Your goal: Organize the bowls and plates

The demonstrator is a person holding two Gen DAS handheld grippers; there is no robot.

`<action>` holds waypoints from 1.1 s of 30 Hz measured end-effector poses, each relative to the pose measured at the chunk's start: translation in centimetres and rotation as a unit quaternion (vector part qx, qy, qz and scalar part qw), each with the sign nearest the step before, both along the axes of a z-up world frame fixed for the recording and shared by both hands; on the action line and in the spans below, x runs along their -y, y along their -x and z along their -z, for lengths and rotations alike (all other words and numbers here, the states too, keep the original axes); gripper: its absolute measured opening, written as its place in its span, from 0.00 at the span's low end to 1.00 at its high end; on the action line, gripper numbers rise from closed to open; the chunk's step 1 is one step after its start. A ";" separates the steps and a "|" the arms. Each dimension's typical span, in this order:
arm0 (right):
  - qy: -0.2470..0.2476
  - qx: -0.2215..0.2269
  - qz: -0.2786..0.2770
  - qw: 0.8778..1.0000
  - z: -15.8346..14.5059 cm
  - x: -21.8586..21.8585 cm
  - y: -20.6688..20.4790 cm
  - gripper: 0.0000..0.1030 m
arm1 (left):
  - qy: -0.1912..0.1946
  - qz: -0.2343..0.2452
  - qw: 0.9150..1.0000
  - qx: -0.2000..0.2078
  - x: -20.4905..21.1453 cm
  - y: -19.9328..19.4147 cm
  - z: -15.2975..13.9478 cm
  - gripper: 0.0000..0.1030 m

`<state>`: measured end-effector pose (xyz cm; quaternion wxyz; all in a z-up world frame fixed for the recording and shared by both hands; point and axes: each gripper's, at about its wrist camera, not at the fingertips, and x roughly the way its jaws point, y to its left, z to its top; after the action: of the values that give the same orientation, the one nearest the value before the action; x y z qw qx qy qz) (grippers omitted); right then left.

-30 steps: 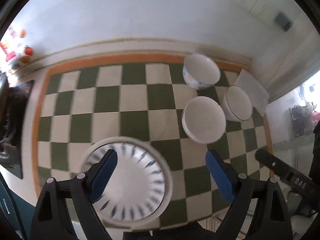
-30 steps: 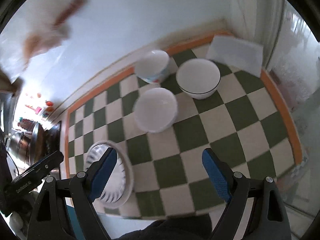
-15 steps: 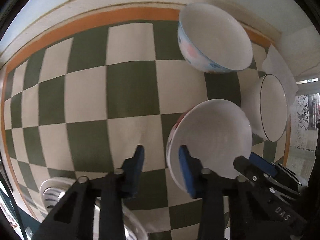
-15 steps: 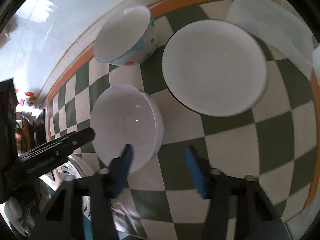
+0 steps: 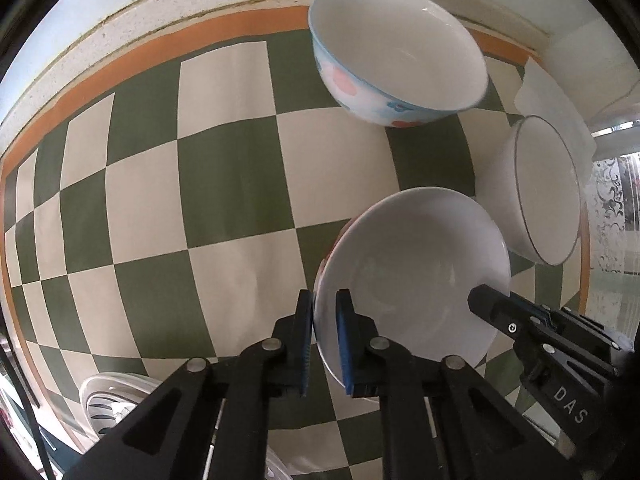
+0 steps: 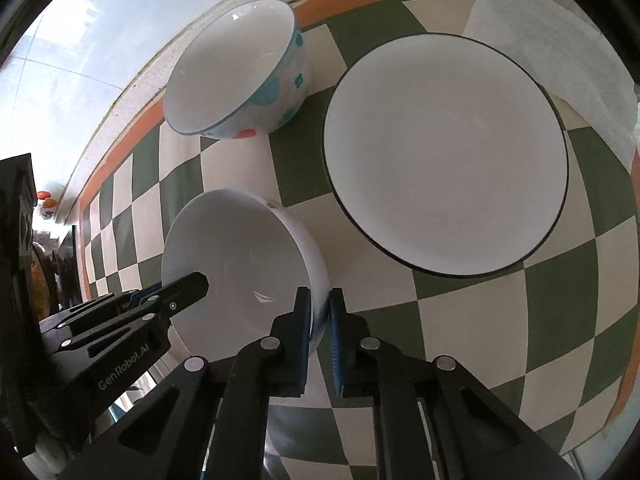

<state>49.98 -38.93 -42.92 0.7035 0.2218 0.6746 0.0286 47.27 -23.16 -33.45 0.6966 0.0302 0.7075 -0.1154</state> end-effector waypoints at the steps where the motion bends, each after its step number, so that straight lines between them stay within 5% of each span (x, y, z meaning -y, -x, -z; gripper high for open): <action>1: 0.001 0.001 0.000 1.000 -0.1 0.0 0.1 0.10 | 0.000 0.002 1.000 0.002 0.1 0.2 -0.2 0.09; 15: 0.001 0.015 -0.010 1.000 -3.3 0.0 4.4 0.09 | 0.025 0.025 0.999 0.016 0.1 5.0 -4.3 0.09; 33: 0.004 -0.027 -0.005 1.000 -1.7 3.5 12.7 0.09 | 0.021 0.060 0.997 -0.031 3.8 10.3 -0.7 0.09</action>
<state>37.25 -42.41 -41.18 0.6860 0.2162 0.6944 0.0234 36.95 -26.99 -32.76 0.6669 0.0545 0.7227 -0.1732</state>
